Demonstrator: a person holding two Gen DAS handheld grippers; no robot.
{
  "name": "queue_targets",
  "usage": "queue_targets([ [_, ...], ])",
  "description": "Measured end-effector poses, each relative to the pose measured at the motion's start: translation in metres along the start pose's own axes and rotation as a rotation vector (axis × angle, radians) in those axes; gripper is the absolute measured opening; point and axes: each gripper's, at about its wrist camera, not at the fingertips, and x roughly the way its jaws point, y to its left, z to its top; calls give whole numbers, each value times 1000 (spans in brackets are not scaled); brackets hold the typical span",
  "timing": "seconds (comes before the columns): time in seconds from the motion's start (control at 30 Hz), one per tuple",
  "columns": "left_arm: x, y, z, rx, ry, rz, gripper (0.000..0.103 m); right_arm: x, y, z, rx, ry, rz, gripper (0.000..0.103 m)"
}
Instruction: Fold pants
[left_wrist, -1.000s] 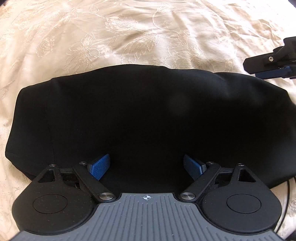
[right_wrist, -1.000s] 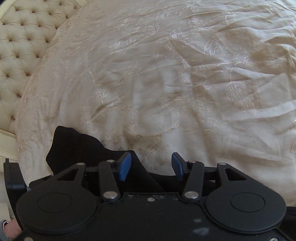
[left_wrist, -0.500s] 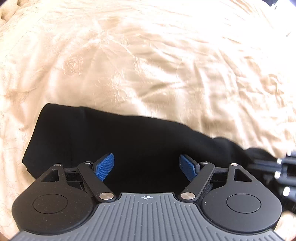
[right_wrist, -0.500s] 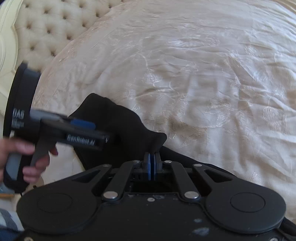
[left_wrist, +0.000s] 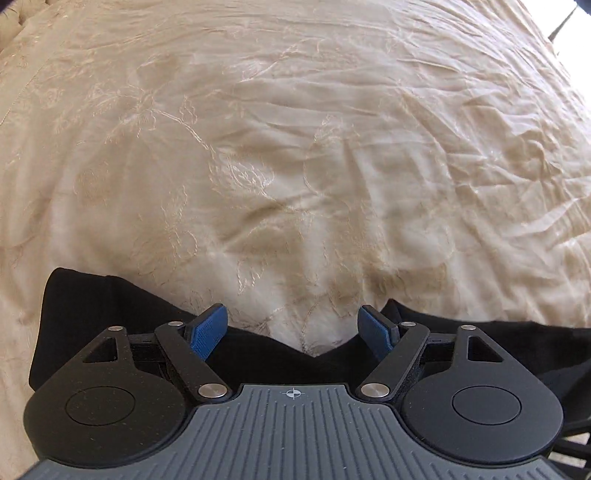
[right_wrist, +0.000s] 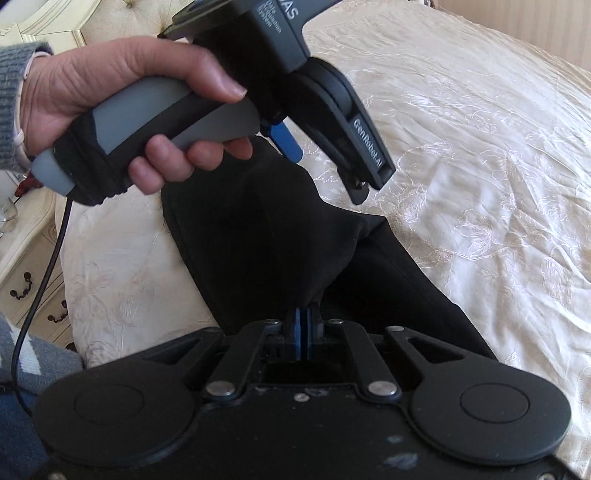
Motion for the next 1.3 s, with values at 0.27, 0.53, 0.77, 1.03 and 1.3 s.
queue_targets([
  [0.27,-19,8,-39,-8,-76,-30,77,-4,-11,-6,133,27,17,19],
  [0.53,-26,30,-55,-104,-105,-116,77,-4,-64,8,441,-8,94,33],
  [0.77,-35,54,-63,-90,-126,-38,77,33,-83,20,556,40,167,38],
  [1.03,9,55,-89,85,74,4,78,58,-92,37,622,57,202,39],
  [1.3,10,54,-92,82,55,-5,78,67,-117,65,719,-31,215,39],
])
